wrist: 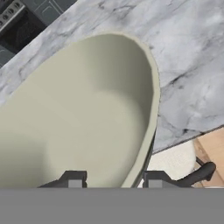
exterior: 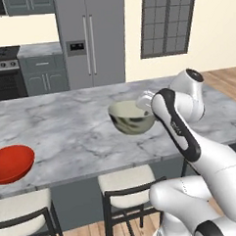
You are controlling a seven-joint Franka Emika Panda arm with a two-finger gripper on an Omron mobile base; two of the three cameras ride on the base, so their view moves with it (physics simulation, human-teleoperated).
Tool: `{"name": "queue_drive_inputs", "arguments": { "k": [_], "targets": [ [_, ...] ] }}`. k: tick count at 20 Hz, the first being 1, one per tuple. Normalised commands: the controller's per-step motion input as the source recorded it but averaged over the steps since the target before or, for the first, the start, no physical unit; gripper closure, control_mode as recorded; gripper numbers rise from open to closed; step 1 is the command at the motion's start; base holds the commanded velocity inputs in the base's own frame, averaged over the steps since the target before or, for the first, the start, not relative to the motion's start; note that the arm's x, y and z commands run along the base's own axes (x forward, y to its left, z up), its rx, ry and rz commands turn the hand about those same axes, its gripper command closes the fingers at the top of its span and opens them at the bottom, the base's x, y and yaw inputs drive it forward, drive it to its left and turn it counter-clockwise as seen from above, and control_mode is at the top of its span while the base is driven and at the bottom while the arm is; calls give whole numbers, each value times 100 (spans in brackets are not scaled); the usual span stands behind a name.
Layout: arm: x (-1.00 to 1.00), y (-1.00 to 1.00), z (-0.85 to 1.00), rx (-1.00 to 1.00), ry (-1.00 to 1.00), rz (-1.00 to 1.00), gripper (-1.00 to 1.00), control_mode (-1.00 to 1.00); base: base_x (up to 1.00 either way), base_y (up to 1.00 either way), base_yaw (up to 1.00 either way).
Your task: Pick up the bowls from the cabinet and place each bowl in front of a stool on the dining counter.
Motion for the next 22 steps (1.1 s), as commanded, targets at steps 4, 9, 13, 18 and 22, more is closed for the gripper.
{"name": "queue_drive_inputs", "arguments": {
  "k": [4, 9, 13, 18, 22],
  "targets": [
    [16, 0, -39, 0, 1, 0, 100, -100, 0, 0, 0],
    [1, 0, -35, 0, 1, 0, 100, -100, 0, 0, 0],
    [8, 0, -39, 0, 1, 0, 100, -100, 0, 0, 0],
    [28, 0, -41, 0, 0, 0, 100, -100, 0, 0, 0],
    [36, 0, -38, 0, 0, 0, 100, -100, 0, 0, 0]
  ]
}}
